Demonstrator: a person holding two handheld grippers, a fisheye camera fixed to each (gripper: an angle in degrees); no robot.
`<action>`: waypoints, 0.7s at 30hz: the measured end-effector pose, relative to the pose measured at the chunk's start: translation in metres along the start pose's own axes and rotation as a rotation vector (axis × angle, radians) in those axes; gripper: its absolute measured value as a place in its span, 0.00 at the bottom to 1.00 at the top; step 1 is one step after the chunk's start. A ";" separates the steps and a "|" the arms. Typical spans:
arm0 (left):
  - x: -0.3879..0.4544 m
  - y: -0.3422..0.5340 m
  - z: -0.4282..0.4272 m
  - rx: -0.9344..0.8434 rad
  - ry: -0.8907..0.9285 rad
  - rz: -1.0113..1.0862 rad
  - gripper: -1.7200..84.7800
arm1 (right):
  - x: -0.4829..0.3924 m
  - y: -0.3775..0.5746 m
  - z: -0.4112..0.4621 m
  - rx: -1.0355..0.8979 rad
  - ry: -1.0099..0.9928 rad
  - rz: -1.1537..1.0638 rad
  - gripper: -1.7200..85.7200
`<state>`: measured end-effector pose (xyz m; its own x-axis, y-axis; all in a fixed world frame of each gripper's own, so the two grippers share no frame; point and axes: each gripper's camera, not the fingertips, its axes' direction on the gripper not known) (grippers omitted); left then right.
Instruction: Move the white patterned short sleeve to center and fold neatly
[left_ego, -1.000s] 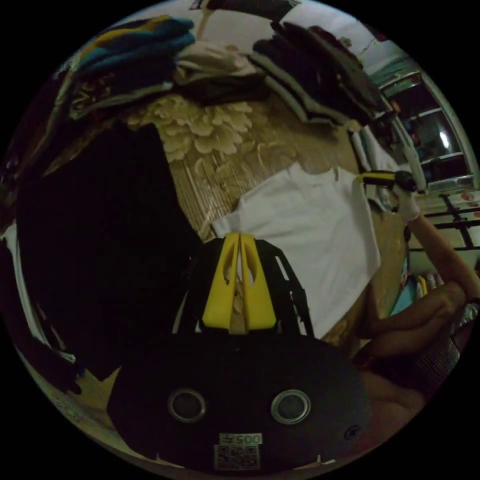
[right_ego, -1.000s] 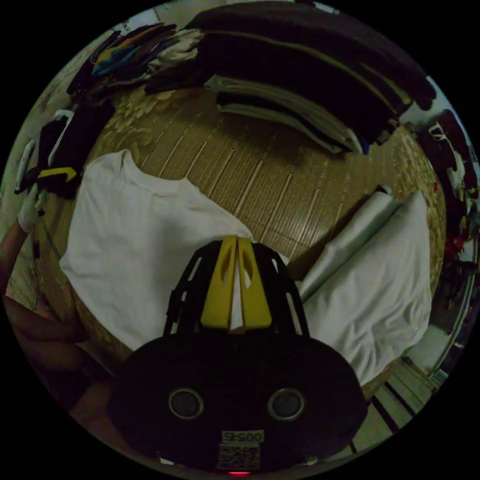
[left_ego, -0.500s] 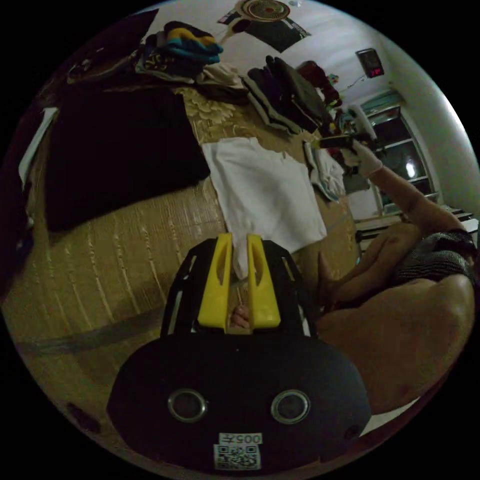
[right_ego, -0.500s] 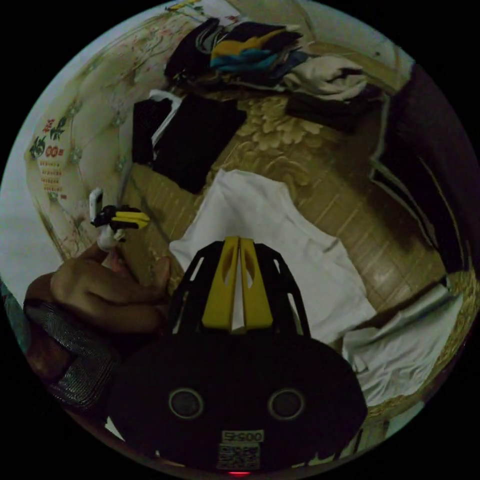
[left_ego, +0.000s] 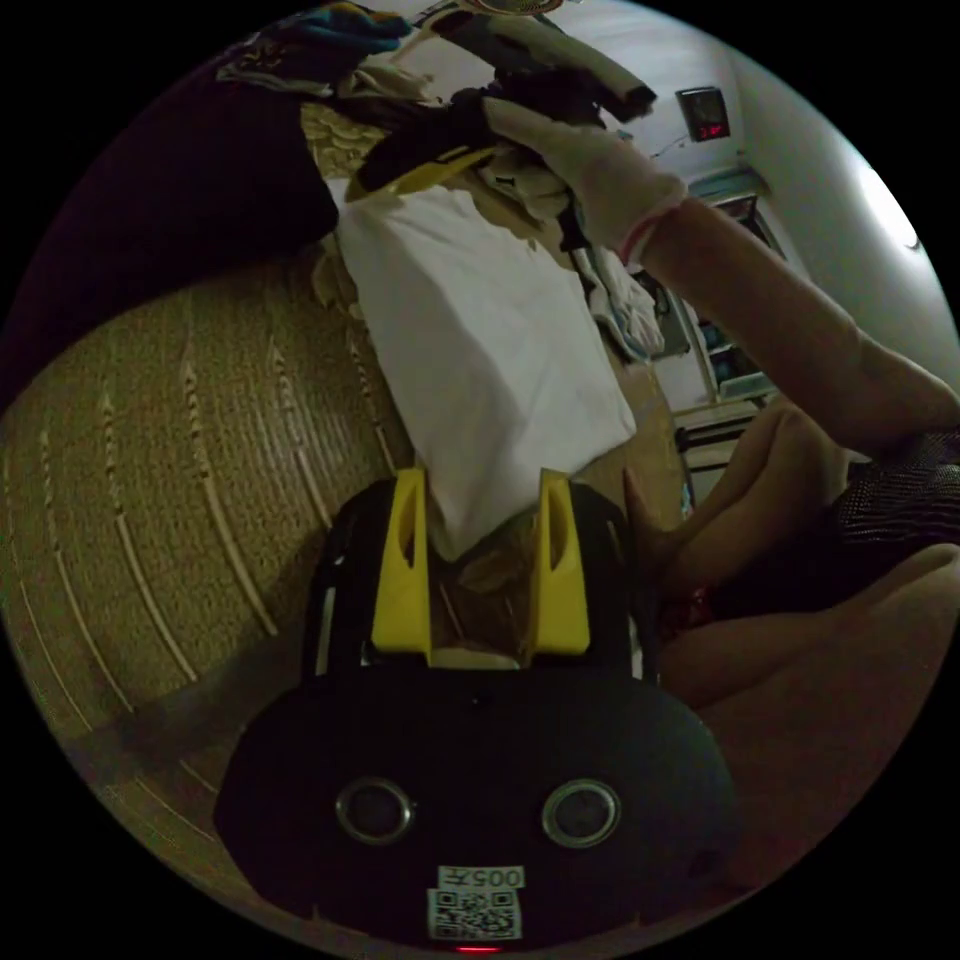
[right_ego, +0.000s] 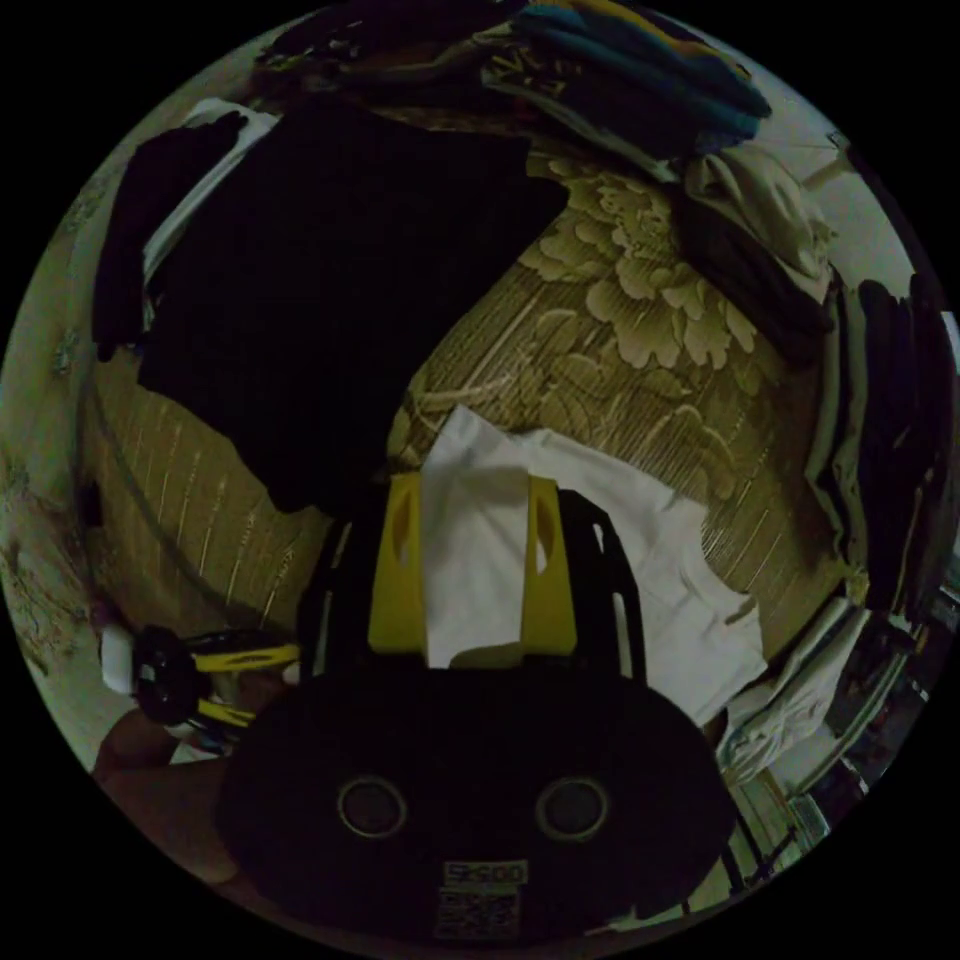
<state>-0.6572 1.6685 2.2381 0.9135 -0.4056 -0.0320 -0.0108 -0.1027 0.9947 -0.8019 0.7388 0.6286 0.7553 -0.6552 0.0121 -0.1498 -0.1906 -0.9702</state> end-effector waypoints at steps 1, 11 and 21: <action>0.002 -0.001 0.003 -0.005 0.002 0.010 0.18 | -0.002 -0.003 0.007 -0.037 0.023 0.018 0.13; 0.045 -0.025 0.041 -0.077 0.072 0.008 0.07 | 0.007 0.007 0.027 -0.010 0.198 -0.053 0.02; 0.164 -0.069 0.020 -0.084 0.138 0.175 0.05 | 0.130 0.067 0.021 0.174 -0.474 -0.103 0.01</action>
<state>-0.5145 1.5911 2.1628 0.9475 -0.2823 0.1499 -0.1455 0.0364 0.9887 -0.7005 0.6561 0.5601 0.9728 -0.2286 0.0375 0.0183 -0.0855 -0.9962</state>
